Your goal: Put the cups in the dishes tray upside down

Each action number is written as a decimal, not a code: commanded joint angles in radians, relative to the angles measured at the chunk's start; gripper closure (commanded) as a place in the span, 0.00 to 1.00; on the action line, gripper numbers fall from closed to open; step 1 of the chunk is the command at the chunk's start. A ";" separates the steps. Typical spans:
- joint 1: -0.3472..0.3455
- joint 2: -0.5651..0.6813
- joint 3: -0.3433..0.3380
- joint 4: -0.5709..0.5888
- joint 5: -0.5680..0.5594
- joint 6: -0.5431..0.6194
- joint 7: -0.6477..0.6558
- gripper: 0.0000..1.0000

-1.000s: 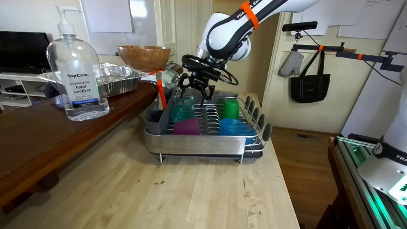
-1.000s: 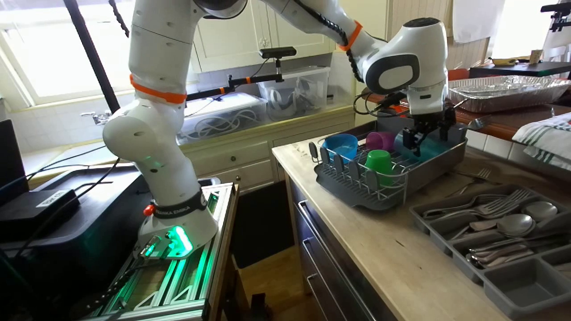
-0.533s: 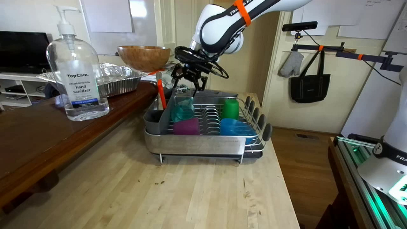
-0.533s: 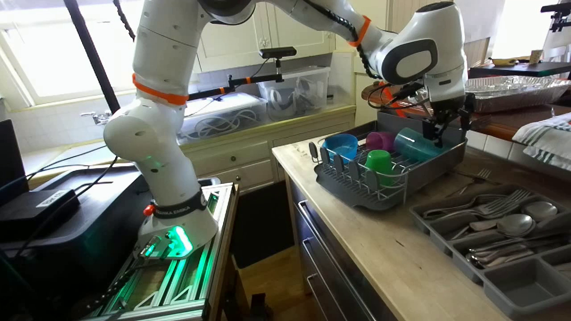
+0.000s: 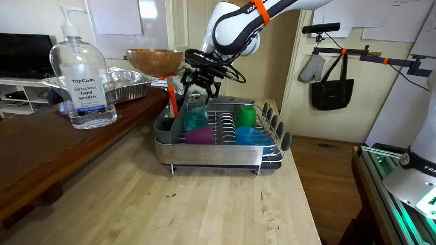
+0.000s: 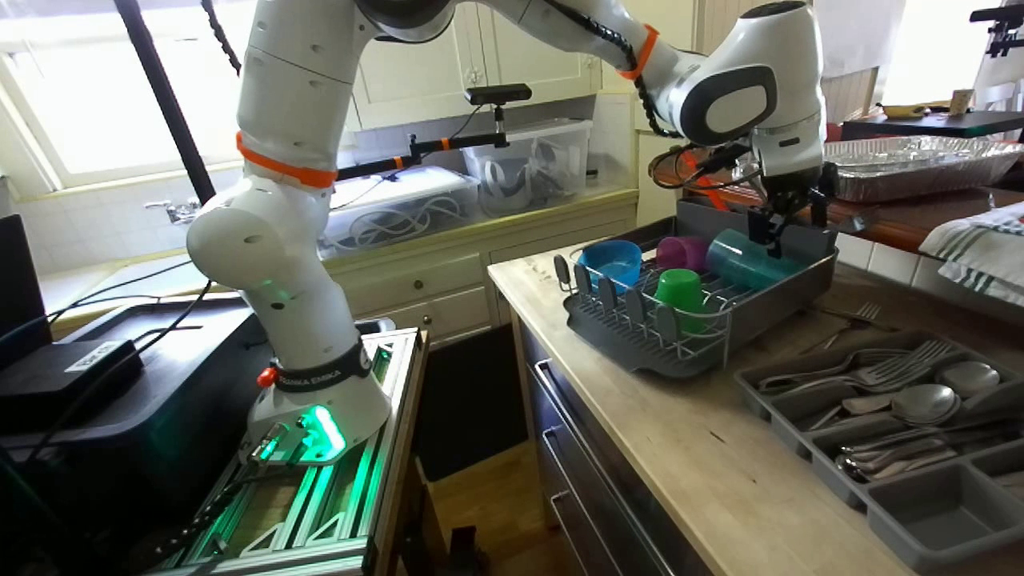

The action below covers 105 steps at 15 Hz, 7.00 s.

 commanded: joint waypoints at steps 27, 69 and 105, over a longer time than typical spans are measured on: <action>0.055 0.063 -0.053 0.064 -0.188 -0.074 0.054 0.00; 0.088 0.053 -0.126 -0.116 -0.133 0.122 0.279 0.34; 0.216 -0.252 -0.049 -0.108 -1.286 -0.668 1.118 0.26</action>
